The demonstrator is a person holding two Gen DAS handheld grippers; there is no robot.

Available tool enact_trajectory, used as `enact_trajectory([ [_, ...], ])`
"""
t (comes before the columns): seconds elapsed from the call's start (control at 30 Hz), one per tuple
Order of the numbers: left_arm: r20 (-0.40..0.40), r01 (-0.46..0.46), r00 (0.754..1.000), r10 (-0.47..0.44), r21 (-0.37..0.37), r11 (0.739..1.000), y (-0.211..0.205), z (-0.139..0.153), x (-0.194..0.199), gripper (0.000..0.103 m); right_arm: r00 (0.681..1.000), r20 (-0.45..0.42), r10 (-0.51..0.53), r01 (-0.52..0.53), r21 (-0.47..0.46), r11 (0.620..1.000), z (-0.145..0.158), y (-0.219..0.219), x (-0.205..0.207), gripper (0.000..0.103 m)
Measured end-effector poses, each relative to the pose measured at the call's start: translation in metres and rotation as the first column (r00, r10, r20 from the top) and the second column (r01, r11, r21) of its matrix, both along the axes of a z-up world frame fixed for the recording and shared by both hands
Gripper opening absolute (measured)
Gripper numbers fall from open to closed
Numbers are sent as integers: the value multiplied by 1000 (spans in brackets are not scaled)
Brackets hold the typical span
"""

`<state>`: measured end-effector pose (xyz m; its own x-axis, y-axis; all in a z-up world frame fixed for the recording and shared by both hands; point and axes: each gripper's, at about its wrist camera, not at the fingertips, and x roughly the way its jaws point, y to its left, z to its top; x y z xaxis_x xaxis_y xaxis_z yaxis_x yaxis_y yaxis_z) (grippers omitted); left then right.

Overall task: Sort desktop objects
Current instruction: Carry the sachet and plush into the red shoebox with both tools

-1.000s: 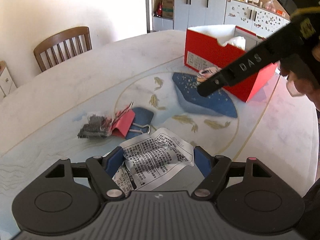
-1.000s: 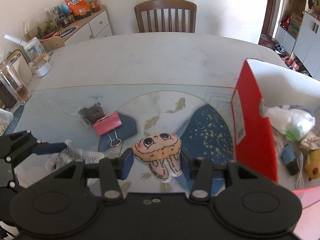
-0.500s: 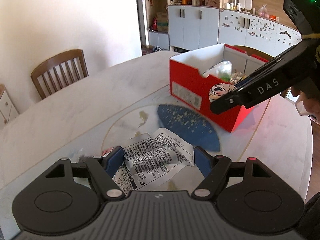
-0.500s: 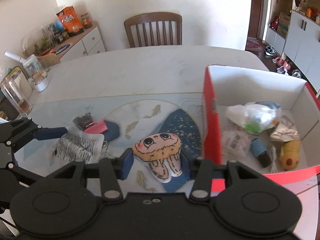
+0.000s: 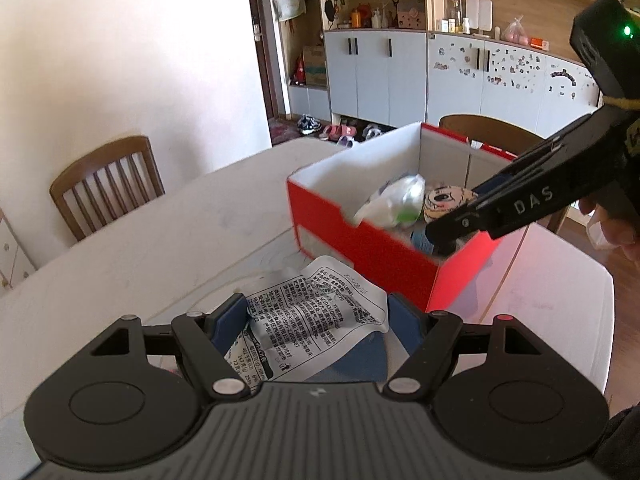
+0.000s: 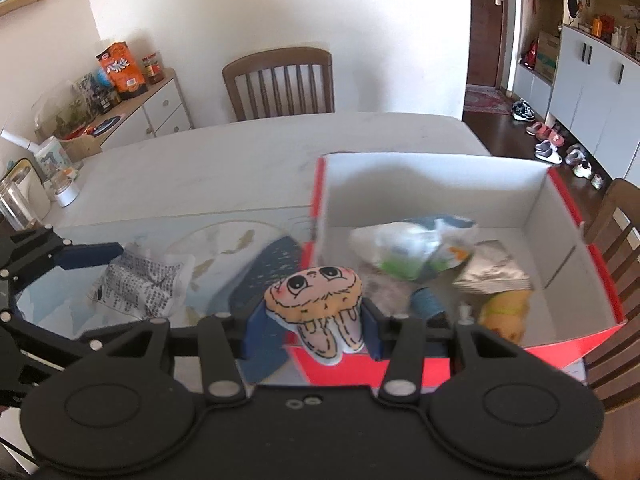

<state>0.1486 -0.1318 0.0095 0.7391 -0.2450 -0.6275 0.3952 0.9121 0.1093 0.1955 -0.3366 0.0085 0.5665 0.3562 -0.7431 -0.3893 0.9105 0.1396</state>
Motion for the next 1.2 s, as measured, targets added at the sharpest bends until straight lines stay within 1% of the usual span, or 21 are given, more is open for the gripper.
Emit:
enact_trajectory([
  [0.23, 26, 19, 999, -19, 21, 1000, -39, 12, 13, 76, 1000, 9, -20, 20, 10, 1000, -2, -39, 13, 48],
  [0.47, 39, 60, 997, -61, 38, 997, -81, 17, 29, 76, 999, 19, -50, 50, 12, 999, -4, -74, 26, 48],
  [0.63, 37, 99, 994, -101, 48, 994, -112, 15, 46, 76, 997, 18, -71, 71, 0, 997, -8, -97, 37, 48],
  [0.9, -28, 132, 991, -130, 60, 989, -152, -1, 79, 76, 996, -1, -85, 85, -23, 996, -22, -122, 58, 48],
  [1.03, -67, 128, 990, -124, 61, 990, -163, -11, 92, 76, 997, -12, -73, 72, -48, 996, -31, -125, 67, 48],
  [1.2, -119, 101, 989, -93, 62, 993, -167, -23, 105, 76, 998, -33, -48, 45, -79, 996, -45, -123, 78, 48],
])
